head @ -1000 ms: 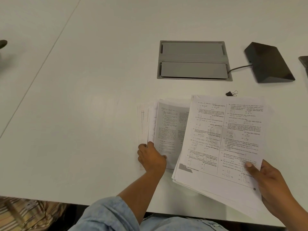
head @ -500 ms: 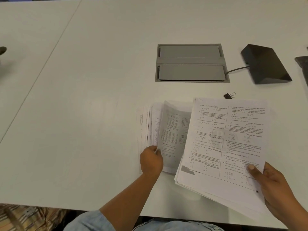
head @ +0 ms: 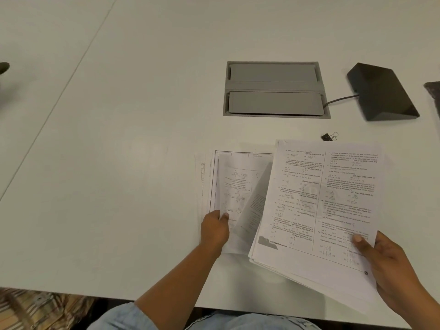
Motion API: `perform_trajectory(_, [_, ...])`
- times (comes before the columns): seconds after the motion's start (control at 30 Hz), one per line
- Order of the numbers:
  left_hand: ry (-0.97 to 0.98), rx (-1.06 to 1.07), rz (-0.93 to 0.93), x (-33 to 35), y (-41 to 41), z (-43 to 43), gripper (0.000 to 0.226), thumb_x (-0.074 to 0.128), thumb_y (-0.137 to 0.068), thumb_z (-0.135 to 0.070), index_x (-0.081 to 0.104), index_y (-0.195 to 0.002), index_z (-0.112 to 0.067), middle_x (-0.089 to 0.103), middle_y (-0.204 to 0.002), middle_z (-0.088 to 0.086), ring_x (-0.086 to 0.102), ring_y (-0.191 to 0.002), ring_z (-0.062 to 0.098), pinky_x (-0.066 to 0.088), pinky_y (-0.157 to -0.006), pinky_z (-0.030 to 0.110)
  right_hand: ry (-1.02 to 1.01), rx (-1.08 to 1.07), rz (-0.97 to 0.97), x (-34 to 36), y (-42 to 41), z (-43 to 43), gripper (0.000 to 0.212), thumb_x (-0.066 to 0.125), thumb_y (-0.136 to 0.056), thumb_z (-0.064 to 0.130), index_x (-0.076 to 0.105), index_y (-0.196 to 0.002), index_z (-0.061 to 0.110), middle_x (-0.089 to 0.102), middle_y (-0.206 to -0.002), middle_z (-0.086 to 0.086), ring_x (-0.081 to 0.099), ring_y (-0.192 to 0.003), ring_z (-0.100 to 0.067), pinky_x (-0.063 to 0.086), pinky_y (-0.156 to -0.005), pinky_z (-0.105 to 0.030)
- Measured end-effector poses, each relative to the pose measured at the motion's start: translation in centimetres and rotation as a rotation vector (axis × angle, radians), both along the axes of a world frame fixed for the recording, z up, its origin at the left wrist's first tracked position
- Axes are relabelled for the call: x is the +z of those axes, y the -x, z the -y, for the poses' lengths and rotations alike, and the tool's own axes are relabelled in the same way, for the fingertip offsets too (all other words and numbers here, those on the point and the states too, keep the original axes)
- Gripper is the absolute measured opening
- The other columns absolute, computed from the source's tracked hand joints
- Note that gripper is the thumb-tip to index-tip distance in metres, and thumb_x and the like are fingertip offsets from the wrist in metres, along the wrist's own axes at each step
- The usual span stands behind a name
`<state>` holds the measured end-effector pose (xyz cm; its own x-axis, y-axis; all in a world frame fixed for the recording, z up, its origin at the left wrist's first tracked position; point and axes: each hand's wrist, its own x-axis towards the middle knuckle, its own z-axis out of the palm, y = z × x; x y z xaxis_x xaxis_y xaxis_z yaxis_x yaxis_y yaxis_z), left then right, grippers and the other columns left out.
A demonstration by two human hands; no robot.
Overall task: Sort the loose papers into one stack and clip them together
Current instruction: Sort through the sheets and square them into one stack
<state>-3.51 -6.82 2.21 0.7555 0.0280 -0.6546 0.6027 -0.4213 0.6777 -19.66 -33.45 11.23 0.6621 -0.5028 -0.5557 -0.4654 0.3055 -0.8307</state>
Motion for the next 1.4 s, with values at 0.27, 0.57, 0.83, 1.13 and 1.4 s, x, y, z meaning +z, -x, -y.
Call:
perform_trajectory(0.27, [-0.076, 0.06, 0.078, 0.3, -0.8, -0.7, 0.032, 0.074, -0.086, -0.026, 0.069, -0.108, -0.003, 0.074, -0.11, 0.008, 0.07, -0.099, 0.03, 0.06, -0.087, 0.044, -0.001, 0.0, -0.009, -0.3, 0.1, 0.3, 0.026, 0.049, -0.098, 0.006, 0.067, -0.112, 0.02, 0.078, -0.105, 0.005, 0.076, -0.089, -0.014, 0.061, -0.074, -0.029])
perform_trajectory(0.57, [-0.064, 0.094, 0.236, 1.6, -2.0, -5.4, 0.011, 0.064, -0.094, -0.024, 0.069, -0.098, -0.014, 0.072, -0.09, -0.002, 0.071, -0.088, 0.027, 0.06, -0.08, 0.038, 0.0, 0.032, -0.008, -0.9, -0.6, 0.0, 0.026, 0.05, -0.098, 0.008, 0.068, -0.11, 0.022, 0.077, -0.107, 0.004, 0.075, -0.093, -0.016, 0.059, -0.079, -0.03])
perform_trajectory(0.83, [-0.14, 0.191, 0.476, 5.0, -3.5, -11.5, 0.013, 0.052, -0.101, -0.022, 0.057, -0.107, -0.011, 0.071, -0.096, 0.013, 0.068, -0.088, 0.031, 0.056, -0.077, 0.042, 0.004, 0.06, 0.01, -1.4, -2.0, -0.5, 0.026, 0.053, -0.095, 0.012, 0.068, -0.115, 0.02, 0.076, -0.114, -0.001, 0.074, -0.1, -0.021, 0.059, -0.083, -0.036])
perform_trajectory(1.13, [0.11, 0.264, 0.472, 12.2, -3.3, -12.8, 0.017, 0.052, -0.101, -0.03, 0.066, -0.096, -0.021, 0.075, -0.098, 0.001, 0.071, -0.087, 0.025, 0.058, -0.075, 0.04, -0.001, 0.087, 0.074, -0.5, -4.0, -2.2, 0.047, 0.074, -0.069, 0.039, 0.07, -0.112, 0.023, 0.076, -0.113, -0.004, 0.074, -0.099, -0.023, 0.058, -0.085, -0.041])
perform_trajectory(1.4, [0.395, 0.13, 0.262, 13.9, -0.7, -6.2, 0.012, 0.065, -0.091, -0.011, 0.063, -0.102, -0.006, 0.079, -0.089, 0.012, 0.076, -0.077, 0.03, 0.063, -0.064, 0.037, 0.001, 0.182, 0.101, 0.6, -6.3, -4.4, 0.029, 0.055, -0.095, 0.018, 0.065, -0.122, 0.017, 0.075, -0.113, -0.007, 0.073, -0.102, -0.03, 0.057, -0.085, -0.049])
